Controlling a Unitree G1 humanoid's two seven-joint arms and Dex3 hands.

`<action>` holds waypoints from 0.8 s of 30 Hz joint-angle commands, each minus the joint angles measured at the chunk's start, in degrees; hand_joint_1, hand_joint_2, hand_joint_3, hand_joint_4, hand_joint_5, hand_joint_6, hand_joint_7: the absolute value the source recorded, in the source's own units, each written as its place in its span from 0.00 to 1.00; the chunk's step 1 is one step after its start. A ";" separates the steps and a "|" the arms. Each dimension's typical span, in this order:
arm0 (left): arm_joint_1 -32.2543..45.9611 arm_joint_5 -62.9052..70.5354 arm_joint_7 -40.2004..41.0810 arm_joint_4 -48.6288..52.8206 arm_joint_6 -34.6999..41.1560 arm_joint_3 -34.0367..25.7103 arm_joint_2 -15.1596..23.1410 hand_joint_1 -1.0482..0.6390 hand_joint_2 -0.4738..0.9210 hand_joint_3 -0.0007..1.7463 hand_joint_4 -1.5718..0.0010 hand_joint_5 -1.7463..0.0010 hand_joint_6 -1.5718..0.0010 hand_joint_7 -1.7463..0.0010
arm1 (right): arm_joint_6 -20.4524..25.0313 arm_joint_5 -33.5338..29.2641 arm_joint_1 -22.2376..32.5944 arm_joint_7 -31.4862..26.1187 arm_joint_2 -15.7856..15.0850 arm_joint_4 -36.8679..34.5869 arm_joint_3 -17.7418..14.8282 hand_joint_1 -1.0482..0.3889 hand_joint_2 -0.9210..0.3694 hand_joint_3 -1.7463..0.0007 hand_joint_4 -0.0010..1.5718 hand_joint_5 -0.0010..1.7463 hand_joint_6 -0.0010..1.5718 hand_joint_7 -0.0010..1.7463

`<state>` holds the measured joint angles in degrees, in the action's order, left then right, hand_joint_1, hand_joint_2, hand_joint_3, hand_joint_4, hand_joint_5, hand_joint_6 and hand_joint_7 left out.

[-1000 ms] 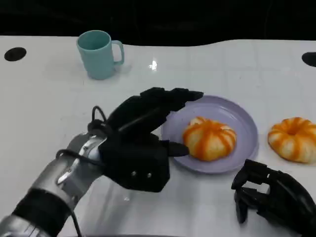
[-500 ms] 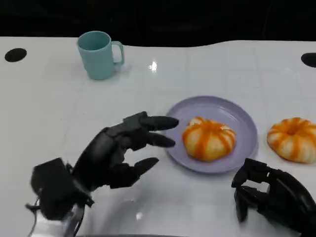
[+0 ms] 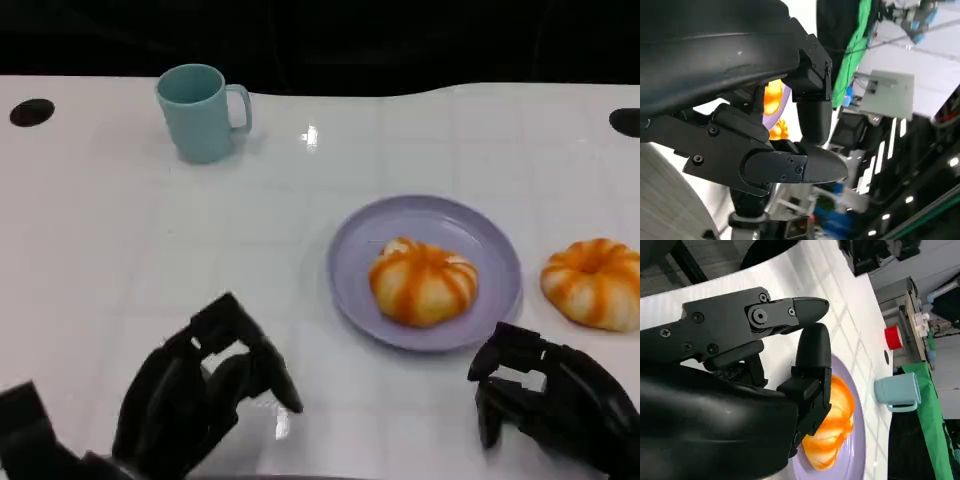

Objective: Grasp the bread from the table and place it into the plate.

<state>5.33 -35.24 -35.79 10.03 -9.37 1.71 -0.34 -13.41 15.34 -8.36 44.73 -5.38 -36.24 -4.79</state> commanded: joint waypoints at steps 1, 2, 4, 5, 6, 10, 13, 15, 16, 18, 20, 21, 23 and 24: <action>2.13 -1.55 -2.15 -0.15 0.78 -2.60 -0.98 0.17 1.00 0.18 0.48 0.00 0.63 0.00 | -0.01 1.22 0.53 2.06 -1.03 -1.00 -0.50 0.36 0.00 0.88 0.45 1.00 0.43 0.84; 2.51 -1.69 -2.52 -0.24 1.09 -2.99 -1.14 0.17 1.00 0.18 0.47 0.00 0.63 0.00 | -0.38 1.38 0.42 2.54 -1.05 -1.34 -0.63 0.35 0.00 0.87 0.45 1.00 0.43 0.84; 2.92 -2.66 -3.78 -0.09 2.63 -3.79 -1.33 0.17 1.00 0.17 0.47 0.00 0.62 0.01 | -0.79 1.01 0.47 2.42 -1.19 -1.41 -0.65 0.34 0.00 0.88 0.45 1.00 0.43 0.84; 3.03 -2.98 -4.22 -0.03 3.21 -4.10 -1.44 0.18 1.00 0.15 0.46 0.00 0.62 0.02 | -0.93 0.86 0.50 2.33 -1.25 -1.41 -0.66 0.34 0.00 0.88 0.45 1.00 0.44 0.84; 3.18 -3.26 -4.34 -0.06 3.81 -4.36 -1.66 0.18 1.00 0.15 0.45 0.00 0.61 0.02 | -0.87 0.78 0.52 2.23 -1.32 -1.33 -0.67 0.34 0.00 0.88 0.45 1.00 0.44 0.84; 2.81 -3.18 -4.89 0.44 4.85 -5.41 -2.61 0.17 1.00 0.15 0.43 0.00 0.59 0.02 | -0.85 0.83 0.52 2.30 -1.58 -1.44 -0.88 0.33 0.00 0.88 0.46 1.00 0.44 0.85; 2.21 -2.06 -4.89 1.27 4.31 -5.93 -3.12 0.17 1.00 0.16 0.43 0.00 0.59 0.02 | -0.36 1.14 0.49 2.57 -1.81 -1.43 -1.15 0.33 0.00 0.88 0.46 1.00 0.44 0.85; 1.65 -1.79 -4.87 1.87 4.18 -6.28 -3.53 0.17 1.00 0.15 0.43 0.00 0.58 0.03 | 0.00 1.24 0.48 2.61 -2.00 -1.31 -1.35 0.33 0.00 0.88 0.46 1.00 0.44 0.86; 1.34 -1.82 -5.04 2.24 4.09 -6.48 -3.76 0.17 1.00 0.15 0.43 0.00 0.57 0.03 | 0.01 1.26 0.43 2.70 -2.10 -1.39 -1.45 0.34 0.00 0.88 0.46 1.00 0.44 0.86; 0.67 -2.15 -5.66 3.07 4.32 -6.90 -4.04 0.17 1.00 0.15 0.43 0.00 0.57 0.04 | 0.03 1.30 0.34 2.81 -2.25 -1.53 -1.58 0.33 0.00 0.88 0.46 1.00 0.43 0.87; 0.26 -1.78 -5.70 3.65 4.01 -7.22 -4.39 0.17 1.00 0.14 0.42 0.00 0.57 0.04 | 0.32 1.62 0.23 3.12 -2.34 -1.70 -1.77 0.33 0.00 0.88 0.46 1.00 0.43 0.88; 0.15 -1.55 -5.71 3.81 3.87 -7.34 -4.51 0.17 1.00 0.14 0.42 0.00 0.57 0.03 | 0.44 1.71 0.19 3.21 -2.38 -1.76 -1.83 0.33 0.00 0.88 0.46 1.00 0.43 0.88; -0.18 -1.25 -5.99 4.26 3.85 -7.54 -4.51 0.17 1.00 0.15 0.42 0.00 0.57 0.03 | 0.49 1.79 0.14 3.29 -2.45 -1.87 -1.90 0.34 0.00 0.88 0.46 1.00 0.42 0.88; -0.40 -1.17 -6.27 4.57 3.91 -7.64 -4.42 0.16 1.00 0.14 0.42 0.00 0.56 0.03 | 0.46 1.86 0.12 3.35 -2.46 -1.90 -1.93 0.34 0.00 0.87 0.46 1.00 0.42 0.88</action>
<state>5.51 -36.96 -40.93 13.56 -4.98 -5.19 -5.28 -13.35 16.46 -8.42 47.92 -6.88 -37.42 -5.99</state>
